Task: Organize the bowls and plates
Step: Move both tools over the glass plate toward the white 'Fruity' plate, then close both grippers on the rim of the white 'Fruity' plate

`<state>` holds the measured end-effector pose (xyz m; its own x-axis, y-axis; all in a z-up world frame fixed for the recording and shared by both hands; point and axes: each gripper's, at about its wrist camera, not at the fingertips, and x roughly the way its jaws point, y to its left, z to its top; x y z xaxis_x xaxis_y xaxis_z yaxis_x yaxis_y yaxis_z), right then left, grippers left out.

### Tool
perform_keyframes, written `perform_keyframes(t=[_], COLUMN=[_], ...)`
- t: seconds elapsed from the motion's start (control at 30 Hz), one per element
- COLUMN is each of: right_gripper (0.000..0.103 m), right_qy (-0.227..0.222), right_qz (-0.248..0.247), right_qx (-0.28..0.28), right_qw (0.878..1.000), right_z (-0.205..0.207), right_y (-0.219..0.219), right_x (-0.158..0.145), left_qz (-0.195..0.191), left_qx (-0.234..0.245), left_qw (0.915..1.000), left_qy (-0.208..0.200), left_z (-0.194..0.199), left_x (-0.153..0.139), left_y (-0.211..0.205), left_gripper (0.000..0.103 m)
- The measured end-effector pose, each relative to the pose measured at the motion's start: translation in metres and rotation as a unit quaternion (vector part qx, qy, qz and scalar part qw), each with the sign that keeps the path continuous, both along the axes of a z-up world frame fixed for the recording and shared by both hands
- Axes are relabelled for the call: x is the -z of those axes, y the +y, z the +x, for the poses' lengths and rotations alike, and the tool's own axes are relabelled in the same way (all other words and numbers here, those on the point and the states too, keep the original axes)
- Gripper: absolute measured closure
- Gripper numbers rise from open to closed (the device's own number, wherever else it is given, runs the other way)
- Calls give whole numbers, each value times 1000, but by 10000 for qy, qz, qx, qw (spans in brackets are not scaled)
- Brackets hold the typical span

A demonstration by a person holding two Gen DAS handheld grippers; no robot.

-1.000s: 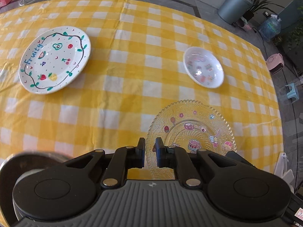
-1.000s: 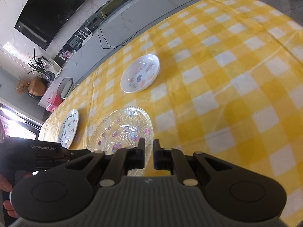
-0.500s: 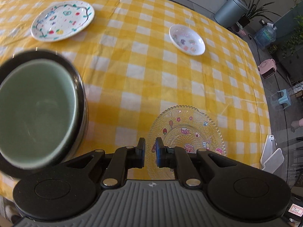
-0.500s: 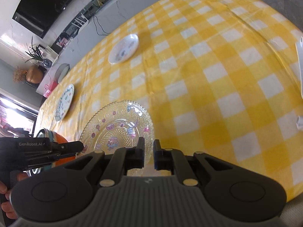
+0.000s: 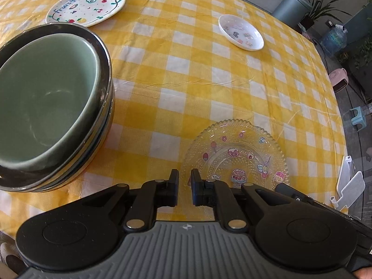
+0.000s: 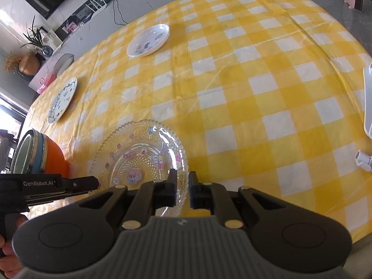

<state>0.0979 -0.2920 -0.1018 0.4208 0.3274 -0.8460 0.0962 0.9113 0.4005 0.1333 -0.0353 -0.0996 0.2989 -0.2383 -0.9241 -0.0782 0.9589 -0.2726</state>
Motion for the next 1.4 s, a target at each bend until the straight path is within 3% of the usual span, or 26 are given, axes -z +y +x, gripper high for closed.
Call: perform_keyframes(t=[0.17, 0.23, 0.4, 0.5, 0.67, 0.83, 0.93, 1.1, 1.23, 1.4], right_gripper=[93, 87, 79, 70, 64, 64, 64, 63, 53, 53], right_qy=[3, 14, 54, 62, 63, 466, 633, 644, 785, 891], right_qz=[-247, -348, -840, -1189, -1680, -1637, -1932, -2604, -2562, -2529], right_qx=[-98, -142, -279, -674, -1598, -2627, -3087, -3517, -3630, -3777], right_qw=[9996, 9993, 9961, 9906, 9727, 9497, 9292, 8969, 8924, 8863], right_z=[-1, -1, 1, 6, 30, 70, 94, 133, 169, 203], right_y=[7, 10, 18, 31, 56, 99, 131, 179, 214, 259], right_x=[-3, -4, -10, -21, -50, -68, -73, -81, -82, -72], left_qz=[66, 131, 391, 385, 528, 530, 624, 278, 674, 993], left_qx=[117, 153, 516, 944, 1680, 2037, 1899, 1638, 1511, 1454], left_qw=[9999, 9998, 9978, 9941, 9822, 9711, 9742, 9825, 9831, 9811], left_qy=[47, 71, 174, 373, 650, 1120, 1043, 843, 789, 804], left_z=[2, 2, 1, 5, 22, 60, 86, 123, 151, 179], left_x=[0, 0, -11, -27, -62, -87, -104, -126, -123, -96], left_y=[-2, -3, -5, -4, 6, 29, 51, 88, 114, 150], left_gripper=[91, 91, 72, 70, 67, 66, 66, 65, 64, 64])
